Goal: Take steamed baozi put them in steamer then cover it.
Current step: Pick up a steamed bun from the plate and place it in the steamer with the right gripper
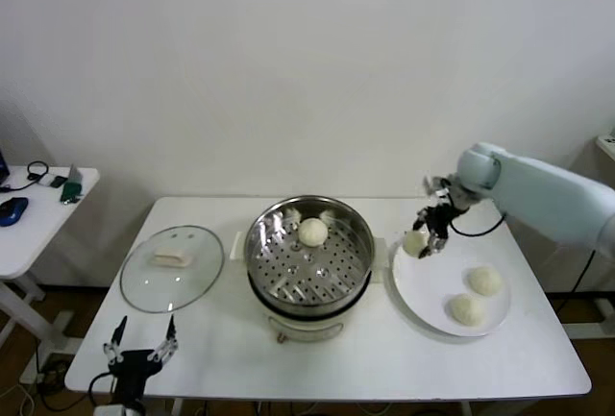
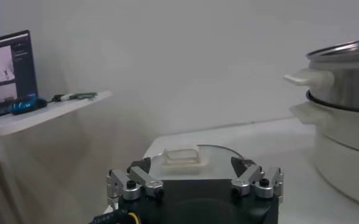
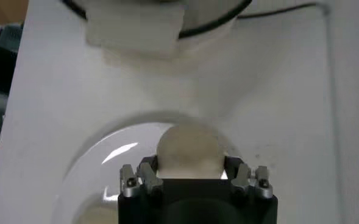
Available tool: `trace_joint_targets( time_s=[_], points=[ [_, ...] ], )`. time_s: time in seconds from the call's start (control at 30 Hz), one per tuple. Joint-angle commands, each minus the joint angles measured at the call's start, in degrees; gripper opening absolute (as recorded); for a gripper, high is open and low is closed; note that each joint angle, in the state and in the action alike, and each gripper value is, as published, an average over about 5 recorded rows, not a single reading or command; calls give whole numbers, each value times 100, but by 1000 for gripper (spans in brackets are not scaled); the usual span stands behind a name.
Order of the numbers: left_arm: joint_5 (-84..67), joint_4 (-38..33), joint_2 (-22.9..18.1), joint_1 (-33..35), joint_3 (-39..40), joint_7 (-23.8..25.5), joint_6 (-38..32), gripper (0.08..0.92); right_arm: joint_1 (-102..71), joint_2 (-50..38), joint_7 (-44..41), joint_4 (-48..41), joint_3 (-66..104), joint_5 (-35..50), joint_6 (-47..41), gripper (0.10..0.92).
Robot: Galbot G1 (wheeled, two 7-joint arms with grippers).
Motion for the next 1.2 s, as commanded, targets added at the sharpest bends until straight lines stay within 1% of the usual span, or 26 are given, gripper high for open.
trace_joint_targets(
  time_s=[0.03,0.23,0.43,0.6,0.87,1.2],
  points=[
    [85,-48,6,-2,100,4,-1,823,2325,489,59,445,-1425,1805,-151,690],
    [131,-126,31,11,187,6,-15,823,2660,1184,289,774,-1548,2352,-441,687],
    [132,-166,54,54,210,4,-43,823,2251,1989,753,1023,-1454,2625,-772,689],
    [139,-167,93,74,214,5,-55,823,1837,2593,1034,1004,-1484,2688,-926,688],
    [146,-136,122,-16,200,5,-24,823,1360,3227,1250,843,-1685,2642,-1014,687],
    [131,-118,133,-125,194,4,18,823,883,3678,1369,654,-1878,2499,-1047,689]
  ],
)
